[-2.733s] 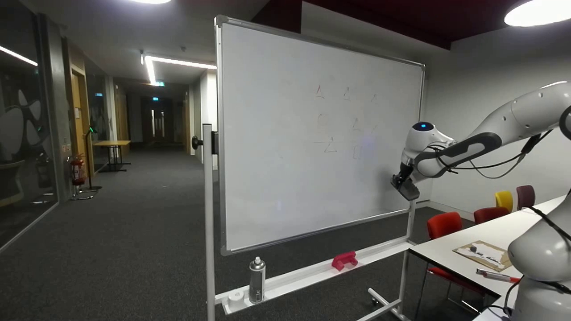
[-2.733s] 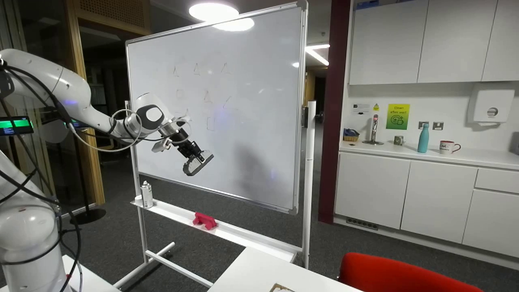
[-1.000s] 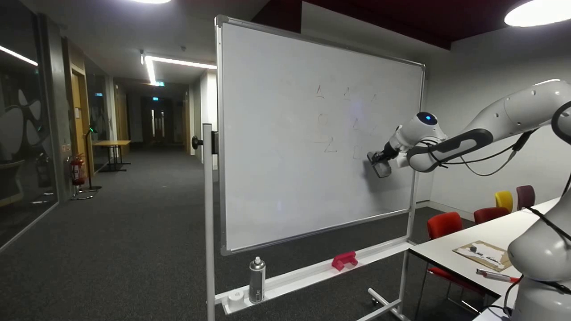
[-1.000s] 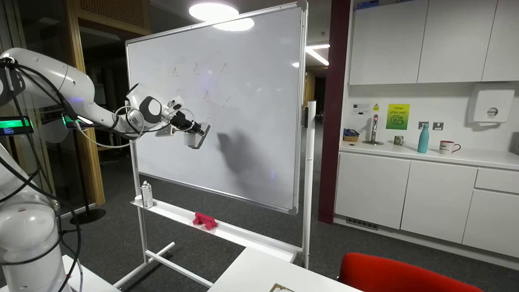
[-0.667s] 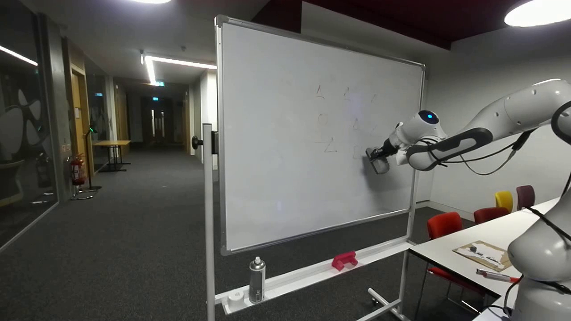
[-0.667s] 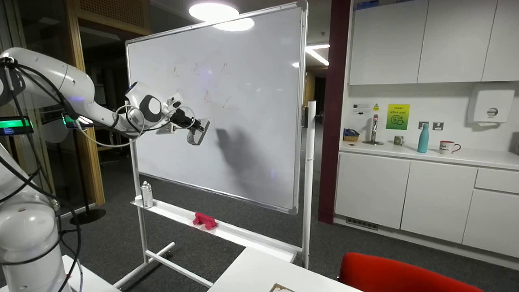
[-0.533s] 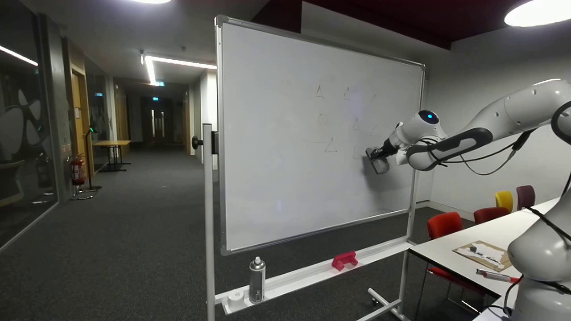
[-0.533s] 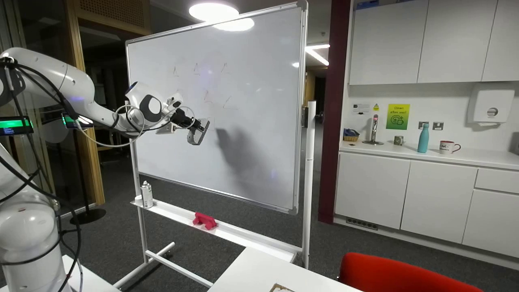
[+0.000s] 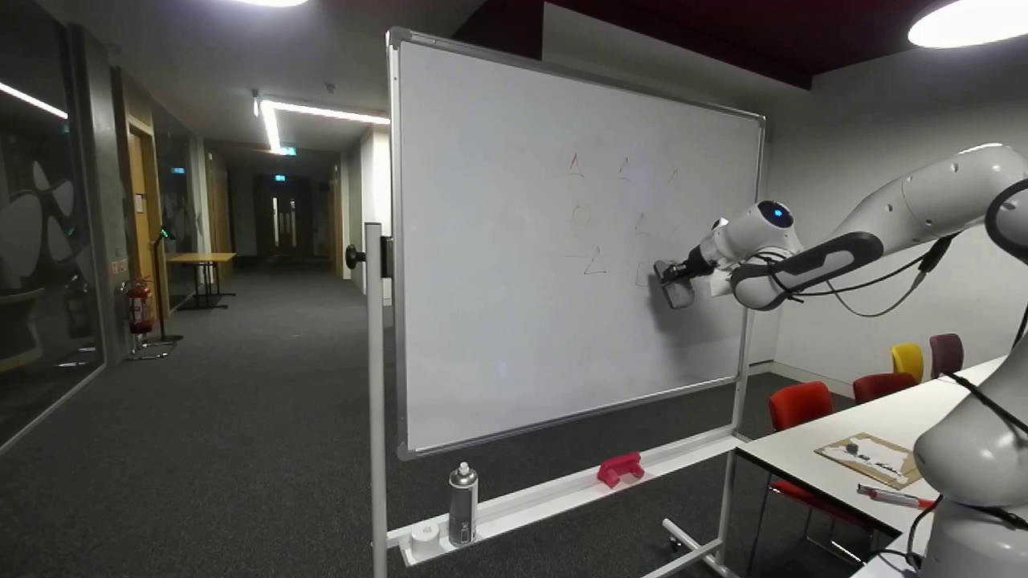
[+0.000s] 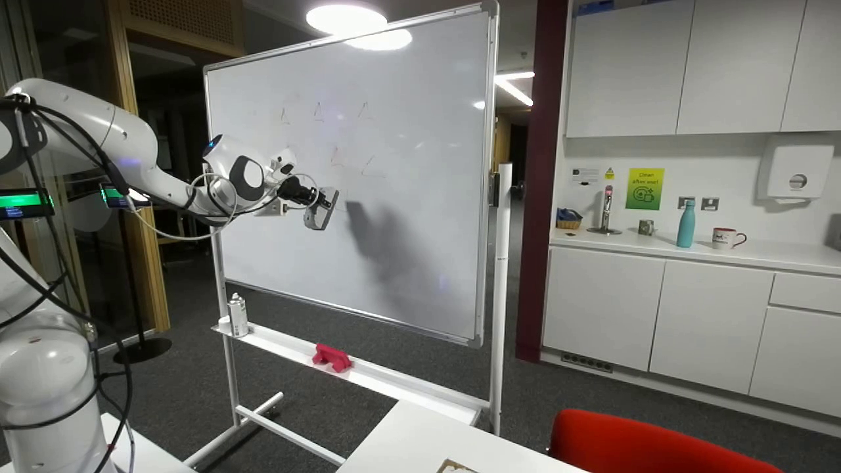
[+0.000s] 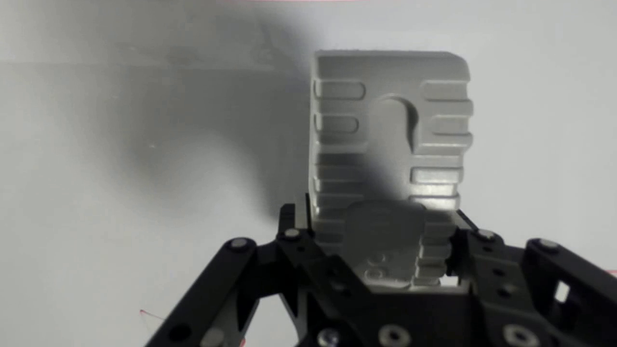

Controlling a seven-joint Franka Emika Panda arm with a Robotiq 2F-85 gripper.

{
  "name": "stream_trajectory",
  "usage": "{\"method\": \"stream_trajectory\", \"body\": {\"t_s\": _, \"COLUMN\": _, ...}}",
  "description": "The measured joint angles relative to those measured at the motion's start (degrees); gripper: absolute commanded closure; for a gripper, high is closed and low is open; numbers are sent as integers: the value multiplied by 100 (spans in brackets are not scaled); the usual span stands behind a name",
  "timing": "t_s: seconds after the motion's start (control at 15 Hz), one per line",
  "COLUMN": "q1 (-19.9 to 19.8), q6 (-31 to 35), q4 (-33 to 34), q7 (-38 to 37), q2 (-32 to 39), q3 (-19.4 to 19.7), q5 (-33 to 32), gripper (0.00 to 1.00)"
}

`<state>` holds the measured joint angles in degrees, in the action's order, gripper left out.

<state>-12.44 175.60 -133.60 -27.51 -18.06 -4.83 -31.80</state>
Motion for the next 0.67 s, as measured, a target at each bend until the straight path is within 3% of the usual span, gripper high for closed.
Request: {"method": "stream_trajectory", "body": {"t_s": 0.67, "q1": -462, "q6": 1183, "q4": 104, "q7": 26, "q2": 417, "q3": -99, "q5": -169, "gripper": 65}}
